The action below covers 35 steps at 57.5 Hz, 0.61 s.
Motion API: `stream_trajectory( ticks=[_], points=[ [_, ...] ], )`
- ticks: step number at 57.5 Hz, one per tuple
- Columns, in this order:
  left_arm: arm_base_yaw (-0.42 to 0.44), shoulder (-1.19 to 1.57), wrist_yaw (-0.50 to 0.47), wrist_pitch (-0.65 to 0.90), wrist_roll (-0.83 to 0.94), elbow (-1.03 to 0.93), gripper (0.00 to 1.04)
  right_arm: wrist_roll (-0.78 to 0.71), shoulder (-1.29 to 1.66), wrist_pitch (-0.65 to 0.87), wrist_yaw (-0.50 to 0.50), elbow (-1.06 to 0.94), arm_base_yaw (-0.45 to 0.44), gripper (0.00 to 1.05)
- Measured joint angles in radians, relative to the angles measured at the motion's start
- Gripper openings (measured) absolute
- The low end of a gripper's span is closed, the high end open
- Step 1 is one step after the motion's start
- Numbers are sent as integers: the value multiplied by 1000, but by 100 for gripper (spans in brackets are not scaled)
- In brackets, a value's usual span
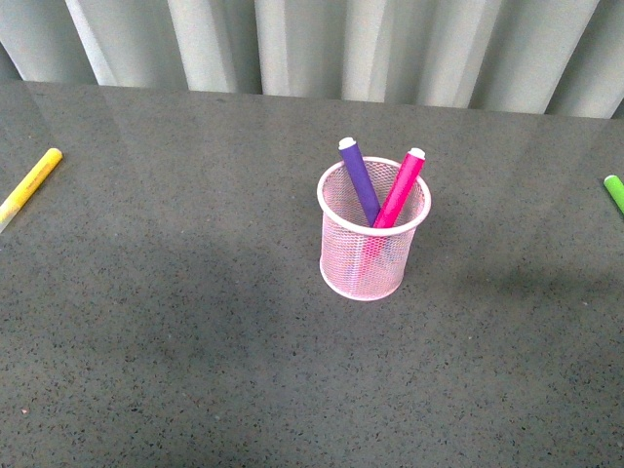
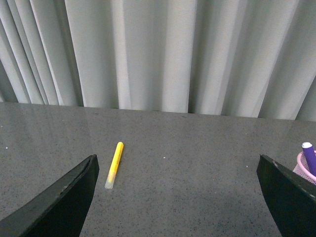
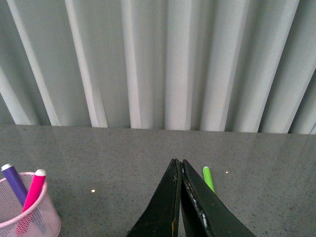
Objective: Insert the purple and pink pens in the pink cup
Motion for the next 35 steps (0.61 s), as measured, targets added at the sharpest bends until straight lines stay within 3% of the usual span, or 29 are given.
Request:
stream_trajectory(
  ticks=[35],
  points=[
    [0,0,0,0,0,0,98,0,-337,-319,0,-2,0,3]
  ],
)
